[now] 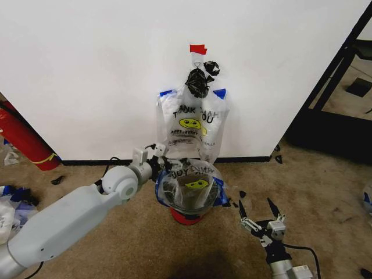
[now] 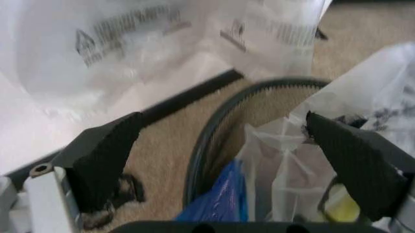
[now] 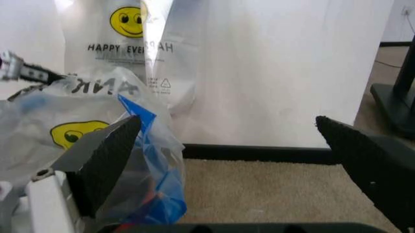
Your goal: Pick up the garbage bag from the wall and place it over the trash bin.
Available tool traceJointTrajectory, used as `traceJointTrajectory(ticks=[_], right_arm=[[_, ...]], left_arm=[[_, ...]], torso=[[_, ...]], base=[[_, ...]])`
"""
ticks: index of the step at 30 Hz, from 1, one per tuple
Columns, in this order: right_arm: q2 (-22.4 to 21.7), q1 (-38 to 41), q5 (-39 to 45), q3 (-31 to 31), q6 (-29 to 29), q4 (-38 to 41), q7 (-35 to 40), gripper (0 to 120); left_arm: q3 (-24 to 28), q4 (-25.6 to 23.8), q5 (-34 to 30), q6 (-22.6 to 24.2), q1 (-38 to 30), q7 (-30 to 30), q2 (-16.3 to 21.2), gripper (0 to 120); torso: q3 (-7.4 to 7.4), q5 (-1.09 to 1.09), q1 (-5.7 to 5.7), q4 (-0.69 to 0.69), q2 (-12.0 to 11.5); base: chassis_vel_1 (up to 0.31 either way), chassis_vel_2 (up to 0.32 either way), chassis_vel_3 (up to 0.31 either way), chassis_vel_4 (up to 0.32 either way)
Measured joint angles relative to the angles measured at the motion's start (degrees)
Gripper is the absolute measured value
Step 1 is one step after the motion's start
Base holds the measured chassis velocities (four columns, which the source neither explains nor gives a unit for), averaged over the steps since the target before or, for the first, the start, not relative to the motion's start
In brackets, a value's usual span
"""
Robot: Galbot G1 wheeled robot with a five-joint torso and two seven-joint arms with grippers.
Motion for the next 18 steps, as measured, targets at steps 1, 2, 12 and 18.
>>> traceJointTrajectory(ticks=[1,2,12,18], right_arm=[[0.0,0.0,0.0,0.0,0.0,0.0,0.0,100],[0.0,0.1,0.0,0.0,0.0,0.0,0.0,100],[0.1,-0.1,0.0,-0.4,0.0,0.0,0.2,100],[0.0,0.0,0.3,-0.4,0.0,-0.1,0.3,100]], left_arm=[[0.3,0.3,0.0,0.3,-0.1,0.1,-0.2,100],[0.6,0.6,0.0,0.6,-0.3,0.2,-0.4,100],[2.0,4.2,-1.3,2.7,-2.5,-0.4,-2.6,93],[2.1,5.6,-5.1,5.2,-3.2,-1.2,-3.1,71]], torso=[[0.0,-0.01,0.0,0.0,0.0],[0.0,0.0,0.0,0.0,0.0],[0.0,0.0,0.0,-0.02,0.0],[0.0,0.0,0.0,-0.01,0.0]], base=[[0.0,0.0,0.0,0.0],[0.0,0.0,0.0,0.0],[0.0,0.0,0.0,0.0],[0.0,0.0,0.0,0.0]])
